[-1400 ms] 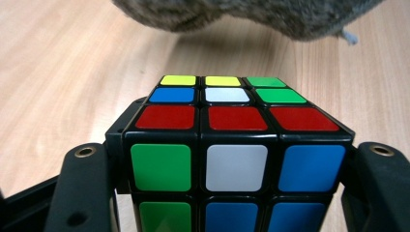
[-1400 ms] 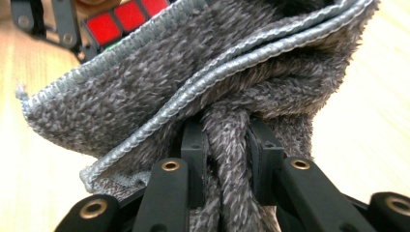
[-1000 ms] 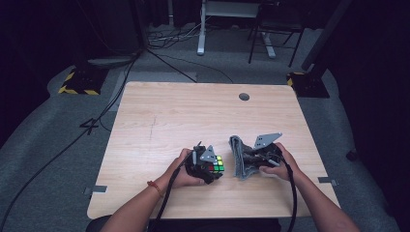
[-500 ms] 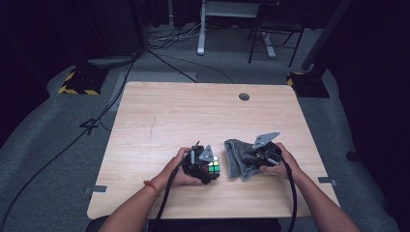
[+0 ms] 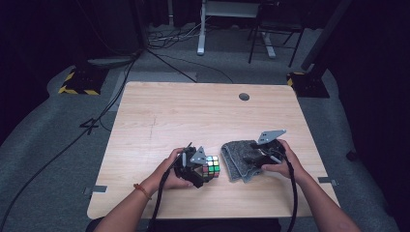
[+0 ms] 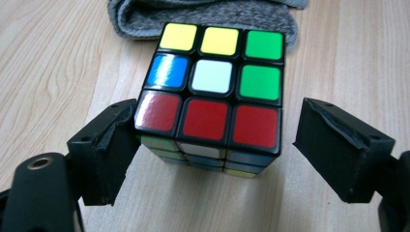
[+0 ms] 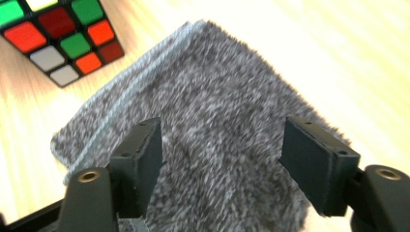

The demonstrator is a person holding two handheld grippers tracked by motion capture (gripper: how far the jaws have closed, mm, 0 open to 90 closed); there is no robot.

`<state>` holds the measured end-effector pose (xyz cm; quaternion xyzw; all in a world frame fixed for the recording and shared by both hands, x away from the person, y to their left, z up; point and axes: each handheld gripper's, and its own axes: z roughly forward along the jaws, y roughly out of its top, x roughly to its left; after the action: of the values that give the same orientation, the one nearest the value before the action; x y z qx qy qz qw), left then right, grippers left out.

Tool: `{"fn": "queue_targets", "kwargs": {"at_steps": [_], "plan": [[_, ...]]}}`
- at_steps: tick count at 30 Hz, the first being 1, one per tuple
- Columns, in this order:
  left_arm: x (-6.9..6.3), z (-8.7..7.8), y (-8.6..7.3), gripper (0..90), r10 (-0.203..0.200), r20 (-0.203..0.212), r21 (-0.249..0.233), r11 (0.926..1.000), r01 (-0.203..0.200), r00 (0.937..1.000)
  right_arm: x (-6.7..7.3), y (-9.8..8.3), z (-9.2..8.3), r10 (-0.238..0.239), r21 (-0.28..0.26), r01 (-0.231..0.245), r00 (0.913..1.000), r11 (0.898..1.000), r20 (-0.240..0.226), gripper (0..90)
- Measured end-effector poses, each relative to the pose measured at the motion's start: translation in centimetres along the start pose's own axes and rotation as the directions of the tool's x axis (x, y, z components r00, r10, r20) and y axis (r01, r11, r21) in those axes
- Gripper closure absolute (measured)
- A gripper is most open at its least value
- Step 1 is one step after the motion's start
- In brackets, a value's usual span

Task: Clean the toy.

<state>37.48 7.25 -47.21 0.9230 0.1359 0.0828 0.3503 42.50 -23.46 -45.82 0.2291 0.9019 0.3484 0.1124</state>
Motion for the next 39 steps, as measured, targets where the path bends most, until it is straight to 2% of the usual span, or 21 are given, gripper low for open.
{"fn": "queue_targets", "kwargs": {"at_steps": [2,8,11,16,24,30,35,39], "plan": [[0.0,0.1,0.0,15.7,0.009,-0.006,0.006,0.9999,-0.009,0.9999,0.2,0.2,-0.2,-0.005,-0.015,0.005,1.0,1.0,0.001,29.8],[0.1,0.4,-0.1,16.3,-0.007,-0.018,0.03,0.9995,0.007,0.9998,0.8,0.5,-0.5,-0.024,-0.053,0.024,0.9996,0.998,-0.012,30.3],[0.2,0.4,-0.2,16.5,-0.008,0.001,0.031,0.9995,0.008,1.0,1.3,0.8,-0.7,-0.045,-0.053,0.044,0.9987,0.998,-0.025,31.2],[-0.1,0.1,-0.5,16.5,-0.012,0.001,0.04,0.9991,0.012,0.9999,2.2,1.1,-0.7,-0.08,-0.05,0.078,0.9951,0.996,-0.057,33.7],[-1.6,-0.9,-1.2,18.7,0.001,0.008,0.051,0.9987,-0.002,1.0,3.3,1.5,-0.2,-0.109,-0.056,0.106,0.9918,0.993,-0.067,35.0],[-3.2,-1.7,-1.7,21.0,0.02,0.04,0.055,0.9982,-0.022,0.999,4.3,1.6,0.9,-0.14,-0.025,0.139,0.9867,0.99,-0.082,35.0],[-4.3,-2.1,-1.9,25.3,0.038,0.089,0.061,0.9972,-0.044,0.9953,5.1,1.8,1.3,-0.161,-0.027,0.159,0.9821,0.987,-0.097,34.9],[-4.8,-2.2,-1.8,25.5,0.052,0.079,0.065,0.9962,-0.057,0.9955,5.6,1.8,1.3,-0.169,-0.027,0.167,0.9796,0.986,-0.109,34.9]]}}
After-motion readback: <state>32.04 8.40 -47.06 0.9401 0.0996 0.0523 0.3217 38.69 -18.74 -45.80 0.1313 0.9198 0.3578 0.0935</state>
